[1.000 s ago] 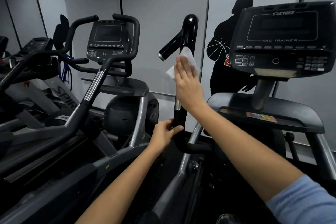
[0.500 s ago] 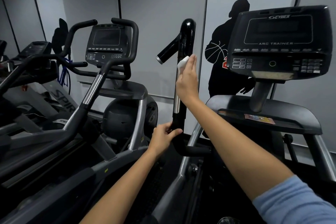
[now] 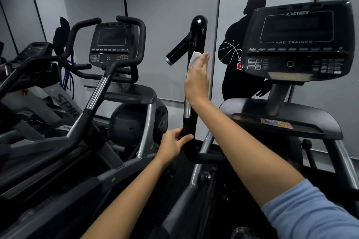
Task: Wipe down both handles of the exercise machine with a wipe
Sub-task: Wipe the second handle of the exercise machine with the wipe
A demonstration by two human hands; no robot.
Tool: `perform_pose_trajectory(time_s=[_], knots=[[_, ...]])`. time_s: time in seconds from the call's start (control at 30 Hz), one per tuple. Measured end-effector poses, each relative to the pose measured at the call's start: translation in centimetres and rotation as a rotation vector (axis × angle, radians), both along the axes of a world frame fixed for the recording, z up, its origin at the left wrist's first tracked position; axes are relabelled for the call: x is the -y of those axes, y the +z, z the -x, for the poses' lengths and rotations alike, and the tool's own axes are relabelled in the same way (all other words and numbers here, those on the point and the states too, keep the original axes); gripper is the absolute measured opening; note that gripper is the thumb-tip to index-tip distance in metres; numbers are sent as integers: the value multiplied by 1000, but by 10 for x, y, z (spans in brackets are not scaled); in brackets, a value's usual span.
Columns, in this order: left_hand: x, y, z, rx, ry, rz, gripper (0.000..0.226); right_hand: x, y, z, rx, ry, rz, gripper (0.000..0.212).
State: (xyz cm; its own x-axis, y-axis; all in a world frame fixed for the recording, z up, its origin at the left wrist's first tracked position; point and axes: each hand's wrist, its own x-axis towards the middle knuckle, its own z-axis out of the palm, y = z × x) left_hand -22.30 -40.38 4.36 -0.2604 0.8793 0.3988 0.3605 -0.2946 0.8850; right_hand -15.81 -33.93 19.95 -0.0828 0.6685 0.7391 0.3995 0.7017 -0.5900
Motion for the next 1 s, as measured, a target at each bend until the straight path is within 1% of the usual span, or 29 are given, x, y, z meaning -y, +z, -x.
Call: perform_pose_trajectory(time_s=[0.03, 0.1, 0.13, 0.2, 0.23, 0.27, 0.3, 0.37, 0.4, 0.43, 0.47, 0.5, 0.53, 0.57, 0.63, 0.7, 0.77, 0.8, 0.83, 0.87, 0.93, 0.97, 1.0], knots=[[0, 2, 2, -6, -4, 9, 22, -1, 1, -2, -20, 14, 6, 61], [-3, 8, 5, 0, 7, 18, 35, 0, 8, -8, -126, 62, 85, 54], [-4, 14, 5, 37, 29, 11, 44, -1, 13, -12, -193, 94, 138, 50], [-8, 34, 3, 183, 92, -14, 58, -6, 21, -21, -336, 162, 204, 38], [-11, 46, 3, 240, 97, -36, 61, -8, 23, -24, -378, 182, 199, 27], [-15, 58, 4, 251, 94, -66, 61, -8, 24, -27, -383, 178, 175, 15], [-19, 72, 3, 224, 99, -91, 62, -8, 26, -29, -365, 155, 142, 8], [-22, 95, 0, 121, 89, -127, 67, -9, 28, -34, -317, 84, 30, 6], [-23, 105, 0, 72, 69, -135, 67, -9, 30, -36, -294, 47, -41, 7], [-26, 112, -1, 27, 43, -152, 59, -9, 30, -38, -255, 17, -112, 7], [-28, 119, -3, -8, 22, -172, 44, -9, 30, -39, -193, -5, -184, 8], [-32, 125, -3, -25, 18, -187, 30, -10, 30, -38, -118, -24, -256, 9], [-36, 130, -4, -22, 21, -191, 21, -11, 29, -38, -31, -50, -341, 7], [-39, 134, -3, -5, 30, -182, 17, -12, 28, -36, 57, -95, -441, 4], [-41, 138, -3, 23, 22, -144, 13, -12, 27, -34, 217, -195, -642, 15], [-40, 138, -3, 40, 19, -114, 11, -7, 31, -33, 385, -274, -765, 30], [-41, 138, -3, 56, 30, -107, 19, -5, 32, -34, 572, -359, -889, 40], [-41, 138, -3, 55, 32, -109, 26, -6, 31, -36, 632, -377, -914, 41], [-42, 137, -4, 55, 29, -111, 29, -8, 28, -38, 649, -375, -917, 41], [-42, 137, -4, 56, 14, -120, 27, -10, 24, -40, 623, -366, -867, 40], [-39, 137, -4, 45, -13, -136, 16, -16, 14, -41, 489, -327, -758, 28], [-39, 137, -4, 37, -25, -140, 10, -20, 11, -40, 372, -278, -687, 20], [-38, 136, -4, 32, -33, -142, 5, -17, 10, -40, 301, -246, -593, 13]])
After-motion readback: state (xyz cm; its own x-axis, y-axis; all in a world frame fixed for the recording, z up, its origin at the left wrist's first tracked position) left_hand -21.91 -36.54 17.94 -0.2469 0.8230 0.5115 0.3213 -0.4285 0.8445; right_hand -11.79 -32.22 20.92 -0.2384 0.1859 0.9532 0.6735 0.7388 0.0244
